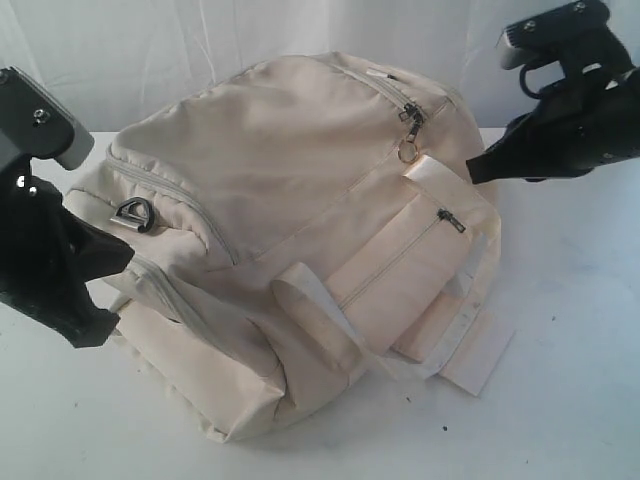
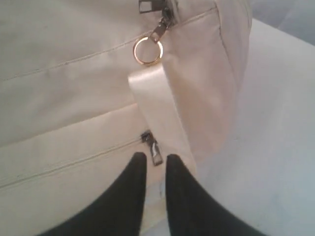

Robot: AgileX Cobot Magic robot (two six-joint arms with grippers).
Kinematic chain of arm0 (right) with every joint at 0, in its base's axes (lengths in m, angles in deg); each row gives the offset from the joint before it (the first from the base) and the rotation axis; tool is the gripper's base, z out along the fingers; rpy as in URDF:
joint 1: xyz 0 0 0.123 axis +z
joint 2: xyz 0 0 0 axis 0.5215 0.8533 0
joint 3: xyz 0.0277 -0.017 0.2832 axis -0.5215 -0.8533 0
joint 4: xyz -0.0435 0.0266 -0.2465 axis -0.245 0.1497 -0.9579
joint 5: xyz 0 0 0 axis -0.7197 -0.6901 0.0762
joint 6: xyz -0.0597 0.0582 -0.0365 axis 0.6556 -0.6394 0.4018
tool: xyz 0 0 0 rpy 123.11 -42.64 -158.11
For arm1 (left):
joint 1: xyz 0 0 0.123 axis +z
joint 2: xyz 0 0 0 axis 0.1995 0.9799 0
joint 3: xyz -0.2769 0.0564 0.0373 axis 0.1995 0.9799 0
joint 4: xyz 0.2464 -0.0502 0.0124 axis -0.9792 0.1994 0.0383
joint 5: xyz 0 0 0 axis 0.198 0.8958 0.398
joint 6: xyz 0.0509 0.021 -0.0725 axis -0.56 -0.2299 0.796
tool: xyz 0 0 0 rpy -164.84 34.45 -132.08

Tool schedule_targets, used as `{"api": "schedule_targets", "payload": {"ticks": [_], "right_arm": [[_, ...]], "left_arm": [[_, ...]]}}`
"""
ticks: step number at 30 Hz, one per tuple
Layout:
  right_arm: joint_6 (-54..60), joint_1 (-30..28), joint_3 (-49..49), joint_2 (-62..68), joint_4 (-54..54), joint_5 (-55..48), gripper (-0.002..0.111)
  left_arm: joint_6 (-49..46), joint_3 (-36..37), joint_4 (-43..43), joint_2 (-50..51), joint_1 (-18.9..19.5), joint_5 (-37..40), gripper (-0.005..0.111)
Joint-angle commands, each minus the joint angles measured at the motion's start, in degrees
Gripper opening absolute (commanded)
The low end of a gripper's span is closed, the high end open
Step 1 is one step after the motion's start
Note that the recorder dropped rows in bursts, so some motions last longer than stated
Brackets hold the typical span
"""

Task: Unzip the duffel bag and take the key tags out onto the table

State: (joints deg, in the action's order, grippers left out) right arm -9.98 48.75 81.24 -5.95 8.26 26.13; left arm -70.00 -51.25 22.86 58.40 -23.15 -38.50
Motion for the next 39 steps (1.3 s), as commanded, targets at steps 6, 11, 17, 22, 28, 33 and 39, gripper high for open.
{"api": "schedule_targets", "payload": {"ticks": [6,11,17,22,28,33,39], "right_arm": [[5.8,1.6,1.1,9.3,-0.1,11.8,0.078],[9.8,4.6,1.1,14.1,-0.1,18.1,0.078],[8.9,6.9,1.2,20.0,-0.1,25.8,0.075],[5.4,6.9,1.2,23.9,0.3,22.1,0.064],[3.5,6.9,1.2,23.0,0.3,8.2,0.001],[0.7,6.9,1.2,20.4,0.5,-4.8,0.000],[-4.3,6.9,1.2,16.5,-1.3,-15.5,0.000]], "left_arm": [[0.0,-0.3,2.2,-0.1,-0.4,0.1,0.000],[0.0,-0.3,2.3,-0.1,-0.4,0.1,0.000],[0.0,-0.3,2.5,-0.1,-0.4,0.1,0.000],[0.0,-0.3,2.5,-0.1,-0.4,0.0,0.000],[0.0,-0.3,2.5,-0.1,-0.4,0.0,0.000],[-0.1,-0.3,2.6,-0.1,-2.2,0.0,0.000],[-1.3,-0.3,2.7,-0.1,-4.0,0.3,0.000]]}}
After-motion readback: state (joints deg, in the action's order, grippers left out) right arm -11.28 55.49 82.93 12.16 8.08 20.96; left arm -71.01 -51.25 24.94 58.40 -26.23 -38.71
